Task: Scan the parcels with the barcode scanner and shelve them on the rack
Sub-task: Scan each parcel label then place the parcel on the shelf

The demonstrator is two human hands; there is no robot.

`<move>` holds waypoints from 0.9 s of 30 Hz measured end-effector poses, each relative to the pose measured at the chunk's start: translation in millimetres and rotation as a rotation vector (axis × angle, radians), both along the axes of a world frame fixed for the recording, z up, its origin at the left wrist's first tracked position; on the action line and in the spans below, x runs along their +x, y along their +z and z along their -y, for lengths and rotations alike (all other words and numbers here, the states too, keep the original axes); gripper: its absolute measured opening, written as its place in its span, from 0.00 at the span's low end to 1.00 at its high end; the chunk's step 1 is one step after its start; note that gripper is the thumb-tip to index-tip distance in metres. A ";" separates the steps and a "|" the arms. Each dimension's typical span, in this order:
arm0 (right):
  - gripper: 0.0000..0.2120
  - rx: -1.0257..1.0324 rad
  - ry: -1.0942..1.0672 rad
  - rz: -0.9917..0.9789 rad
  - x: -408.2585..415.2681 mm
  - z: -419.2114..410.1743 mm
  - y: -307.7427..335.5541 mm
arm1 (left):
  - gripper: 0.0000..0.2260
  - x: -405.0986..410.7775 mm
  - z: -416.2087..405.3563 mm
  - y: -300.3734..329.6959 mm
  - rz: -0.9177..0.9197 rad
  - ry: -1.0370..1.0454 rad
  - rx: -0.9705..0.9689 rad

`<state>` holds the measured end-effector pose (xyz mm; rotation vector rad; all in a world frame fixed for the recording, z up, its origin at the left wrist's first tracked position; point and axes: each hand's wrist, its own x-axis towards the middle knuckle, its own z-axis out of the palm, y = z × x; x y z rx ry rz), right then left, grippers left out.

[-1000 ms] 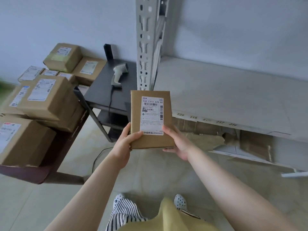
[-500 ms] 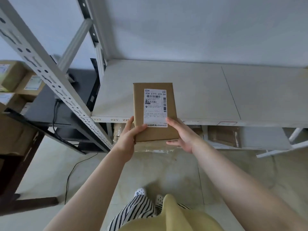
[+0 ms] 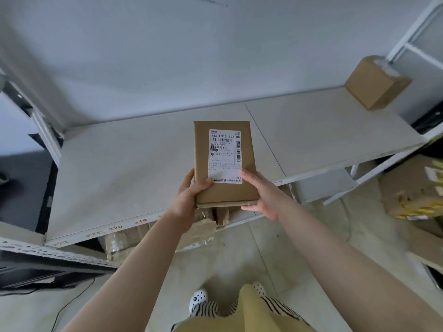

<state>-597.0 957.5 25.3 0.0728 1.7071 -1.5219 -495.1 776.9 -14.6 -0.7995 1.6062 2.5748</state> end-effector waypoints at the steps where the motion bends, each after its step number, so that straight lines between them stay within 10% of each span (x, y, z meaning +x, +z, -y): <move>1: 0.18 0.005 -0.012 -0.024 -8.3 -8.4 0.6 | 0.41 -11.1 -5.3 0.6 0.002 -0.012 0.000; 27: 0.24 -0.011 -0.126 0.176 -302.3 -300.5 9.2 | 0.27 -315.9 -302.5 18.1 0.153 -0.018 0.000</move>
